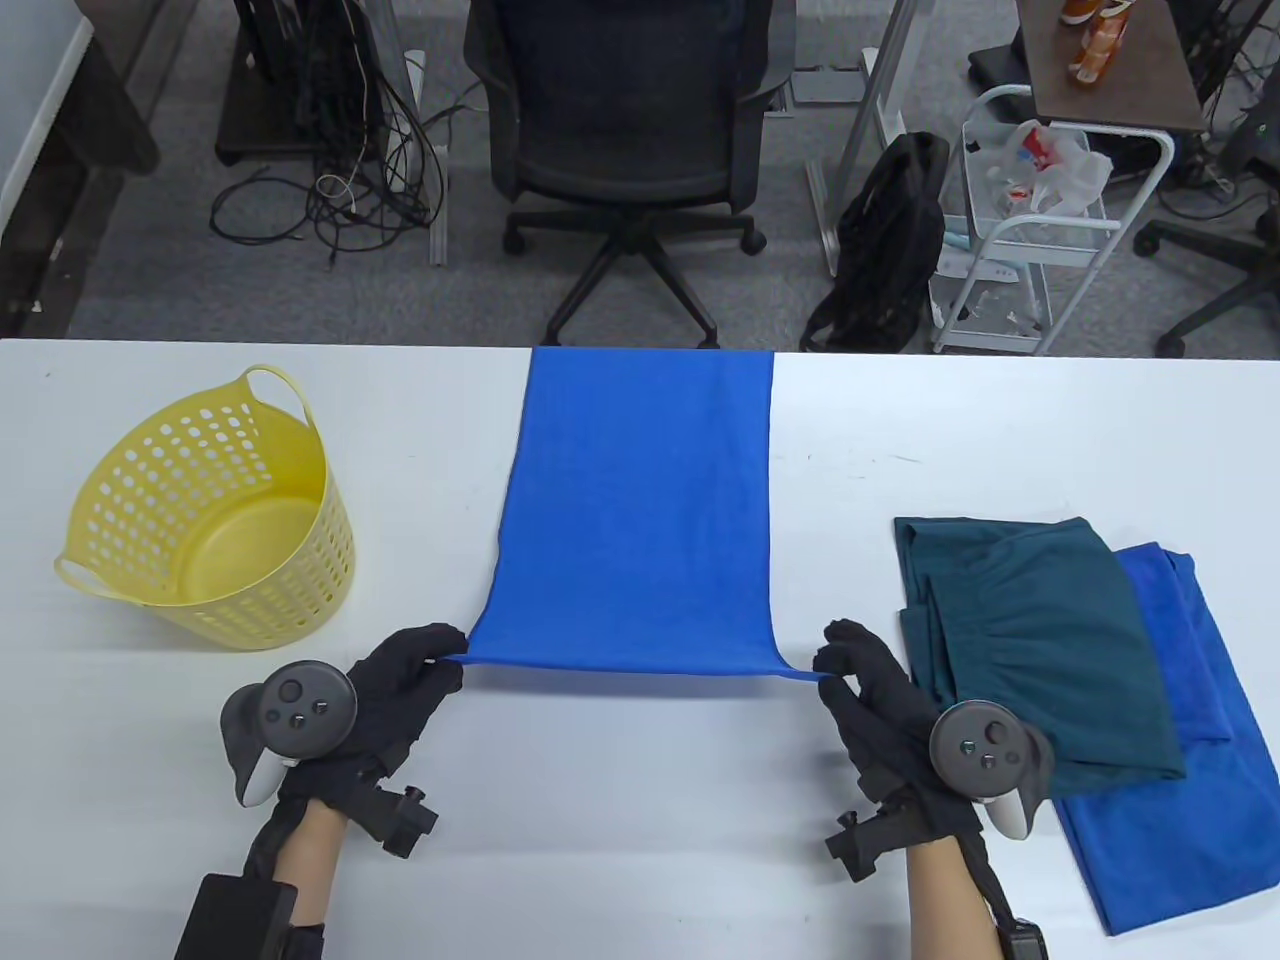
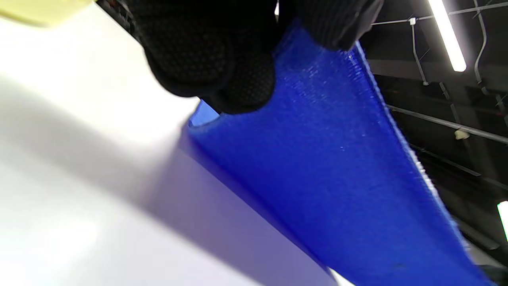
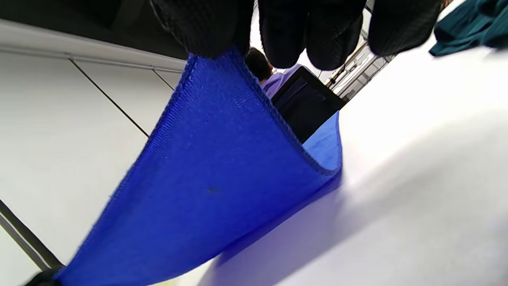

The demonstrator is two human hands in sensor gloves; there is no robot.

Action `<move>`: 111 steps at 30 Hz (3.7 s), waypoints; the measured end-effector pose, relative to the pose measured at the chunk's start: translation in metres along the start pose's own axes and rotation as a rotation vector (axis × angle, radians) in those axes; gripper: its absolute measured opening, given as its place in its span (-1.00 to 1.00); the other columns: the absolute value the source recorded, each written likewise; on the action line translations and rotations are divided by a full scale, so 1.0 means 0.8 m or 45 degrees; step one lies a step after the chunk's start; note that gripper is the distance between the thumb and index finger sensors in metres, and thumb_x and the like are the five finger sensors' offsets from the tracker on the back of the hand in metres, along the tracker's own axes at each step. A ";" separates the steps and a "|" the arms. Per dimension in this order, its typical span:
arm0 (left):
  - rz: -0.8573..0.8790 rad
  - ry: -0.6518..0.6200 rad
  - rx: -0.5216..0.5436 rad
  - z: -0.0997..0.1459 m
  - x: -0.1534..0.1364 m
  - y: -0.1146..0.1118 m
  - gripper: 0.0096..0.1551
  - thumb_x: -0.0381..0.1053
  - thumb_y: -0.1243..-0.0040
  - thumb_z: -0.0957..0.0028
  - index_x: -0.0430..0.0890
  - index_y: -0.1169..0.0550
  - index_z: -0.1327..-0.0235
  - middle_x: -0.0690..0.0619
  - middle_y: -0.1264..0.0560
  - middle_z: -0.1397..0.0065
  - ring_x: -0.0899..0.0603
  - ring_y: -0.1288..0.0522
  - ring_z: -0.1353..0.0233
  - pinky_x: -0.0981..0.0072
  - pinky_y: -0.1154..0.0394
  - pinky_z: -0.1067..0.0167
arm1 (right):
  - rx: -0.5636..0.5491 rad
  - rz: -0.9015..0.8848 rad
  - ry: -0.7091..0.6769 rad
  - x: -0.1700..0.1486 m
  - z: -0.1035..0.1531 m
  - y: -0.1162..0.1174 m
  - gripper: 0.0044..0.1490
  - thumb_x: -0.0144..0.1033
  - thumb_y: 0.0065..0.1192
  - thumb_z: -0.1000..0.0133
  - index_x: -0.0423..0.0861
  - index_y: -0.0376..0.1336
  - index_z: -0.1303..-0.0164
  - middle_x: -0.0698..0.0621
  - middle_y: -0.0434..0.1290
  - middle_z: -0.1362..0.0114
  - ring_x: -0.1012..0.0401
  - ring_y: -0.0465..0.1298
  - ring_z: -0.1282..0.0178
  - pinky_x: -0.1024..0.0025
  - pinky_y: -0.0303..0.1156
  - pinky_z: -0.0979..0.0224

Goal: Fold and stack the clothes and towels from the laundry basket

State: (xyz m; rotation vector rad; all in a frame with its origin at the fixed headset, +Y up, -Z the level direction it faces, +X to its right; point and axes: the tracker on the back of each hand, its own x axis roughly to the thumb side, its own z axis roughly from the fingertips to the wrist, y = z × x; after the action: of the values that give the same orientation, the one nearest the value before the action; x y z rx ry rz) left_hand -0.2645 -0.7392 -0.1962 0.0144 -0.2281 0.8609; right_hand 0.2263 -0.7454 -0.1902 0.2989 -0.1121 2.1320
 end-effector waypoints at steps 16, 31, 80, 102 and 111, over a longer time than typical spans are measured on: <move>-0.005 0.034 -0.047 0.005 -0.016 0.007 -0.50 0.13 -0.25 -0.15 0.00 -0.57 -0.31 -0.13 -0.50 -0.56 -0.03 -0.69 -0.28 0.25 -0.69 -0.22 | -0.062 -0.223 -0.017 -0.015 -0.001 -0.002 -0.52 -0.32 0.03 -0.34 -0.27 0.26 -0.38 -0.35 0.17 -0.68 -0.31 0.22 -0.62 -0.36 0.18 -0.51; 0.673 -0.251 -0.157 -0.004 -0.009 -0.016 -0.53 0.22 0.06 -0.37 0.16 -0.33 -0.50 -0.02 -0.48 -0.66 -0.29 -0.44 -0.64 -0.43 -0.30 -0.49 | 0.067 -0.644 -0.096 -0.016 -0.009 0.014 -0.52 -0.30 -0.08 -0.38 -0.22 0.16 -0.46 -0.29 0.21 -0.68 -0.03 0.51 -0.45 -0.18 0.34 -0.53; -0.915 0.589 0.057 -0.237 0.055 0.030 -0.42 0.21 -0.11 -0.26 0.05 -0.44 -0.51 -0.20 -0.37 -0.71 -0.33 -0.48 -0.58 -0.21 -0.46 -0.42 | -0.054 0.836 0.392 0.073 -0.274 0.033 -0.52 -0.39 0.06 -0.35 -0.17 0.23 -0.48 -0.43 0.14 -0.67 -0.28 0.32 -0.51 -0.36 0.27 -0.46; -0.930 0.018 -0.682 -0.059 0.037 -0.074 -0.31 0.25 -0.22 -0.19 0.07 -0.46 -0.59 -0.18 -0.42 -0.70 -0.26 -0.56 -0.53 -0.20 -0.50 -0.40 | 0.832 1.057 0.051 0.028 -0.075 0.087 -0.22 -0.18 0.24 -0.30 -0.12 0.11 -0.74 -0.38 0.05 -0.77 -0.38 0.22 -0.60 -0.45 0.20 -0.48; -1.237 0.061 -0.571 -0.005 0.028 -0.109 -0.24 0.22 -0.34 -0.06 0.01 -0.41 -0.51 -0.12 -0.30 -0.75 -0.26 -0.42 -0.65 -0.28 -0.45 -0.43 | 0.603 1.349 0.008 0.025 -0.009 0.109 -0.45 -0.23 0.25 -0.26 -0.08 0.23 -0.45 -0.15 0.20 -0.71 -0.25 0.30 -0.58 -0.39 0.25 -0.48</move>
State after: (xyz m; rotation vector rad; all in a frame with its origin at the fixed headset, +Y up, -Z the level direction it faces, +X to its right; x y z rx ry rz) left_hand -0.1841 -0.7786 -0.1888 -0.2935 -0.3233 -0.1675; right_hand 0.1416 -0.7756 -0.1890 0.5999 0.3180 3.2054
